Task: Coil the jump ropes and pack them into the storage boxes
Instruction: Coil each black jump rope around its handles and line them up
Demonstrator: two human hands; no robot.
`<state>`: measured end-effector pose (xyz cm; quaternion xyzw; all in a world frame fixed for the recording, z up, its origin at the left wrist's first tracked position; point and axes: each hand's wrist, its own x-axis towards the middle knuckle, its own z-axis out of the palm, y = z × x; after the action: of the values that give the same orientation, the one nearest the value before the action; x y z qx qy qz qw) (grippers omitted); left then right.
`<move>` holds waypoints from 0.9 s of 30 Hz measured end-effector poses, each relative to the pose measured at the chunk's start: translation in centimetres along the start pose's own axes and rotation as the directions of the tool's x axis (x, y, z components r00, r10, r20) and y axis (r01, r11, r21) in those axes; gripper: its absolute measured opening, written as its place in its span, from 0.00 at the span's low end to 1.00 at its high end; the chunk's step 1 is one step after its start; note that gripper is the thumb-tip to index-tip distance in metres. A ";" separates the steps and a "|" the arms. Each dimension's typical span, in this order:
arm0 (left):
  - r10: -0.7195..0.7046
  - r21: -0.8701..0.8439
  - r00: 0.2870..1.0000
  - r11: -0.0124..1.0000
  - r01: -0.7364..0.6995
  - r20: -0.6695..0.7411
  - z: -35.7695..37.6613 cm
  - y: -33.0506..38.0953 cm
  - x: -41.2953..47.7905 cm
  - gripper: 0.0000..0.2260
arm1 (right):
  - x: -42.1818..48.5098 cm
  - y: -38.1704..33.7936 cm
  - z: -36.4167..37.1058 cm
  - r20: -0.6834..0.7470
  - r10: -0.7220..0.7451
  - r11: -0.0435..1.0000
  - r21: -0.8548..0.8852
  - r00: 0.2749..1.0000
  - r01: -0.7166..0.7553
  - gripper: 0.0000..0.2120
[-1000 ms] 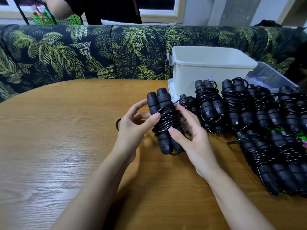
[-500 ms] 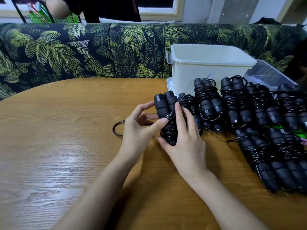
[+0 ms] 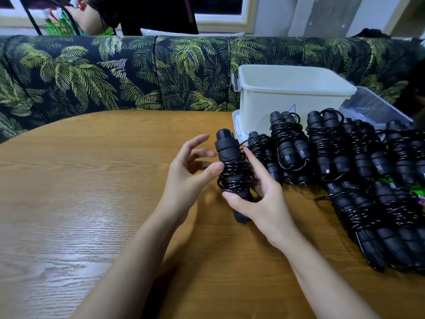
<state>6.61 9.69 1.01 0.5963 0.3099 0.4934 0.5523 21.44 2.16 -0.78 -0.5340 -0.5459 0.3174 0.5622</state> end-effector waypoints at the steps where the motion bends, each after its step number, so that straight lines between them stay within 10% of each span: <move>1: -0.046 -0.017 0.998 0.999 0.047 0.032 -0.1 0.1 0.0 0.29 | 0.0 0.0 0.0 0.013 0.003 1.000 0.009 1.000 -0.004 0.44; 6: -0.107 -0.043 0.978 0.992 0.117 0.181 0.0 0.6 -0.2 0.28 | -0.1 0.2 -0.3 0.011 -0.025 0.999 -0.034 1.000 0.025 0.42; 17: -0.033 0.068 0.999 0.997 0.033 0.008 0.9 -0.4 -0.6 0.26 | -0.1 0.6 0.7 -0.097 -0.189 0.952 -0.260 0.977 0.158 0.34; 27: -0.029 -0.005 1.000 1.000 0.029 -0.008 0.2 0.9 -0.4 0.22 | -0.2 -0.8 -0.4 -0.033 -0.054 0.998 0.035 0.998 0.055 0.32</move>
<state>6.49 9.14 1.75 0.5884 0.3197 0.4883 0.5595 21.62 1.69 -0.05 -0.5136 -0.5453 0.3032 0.5889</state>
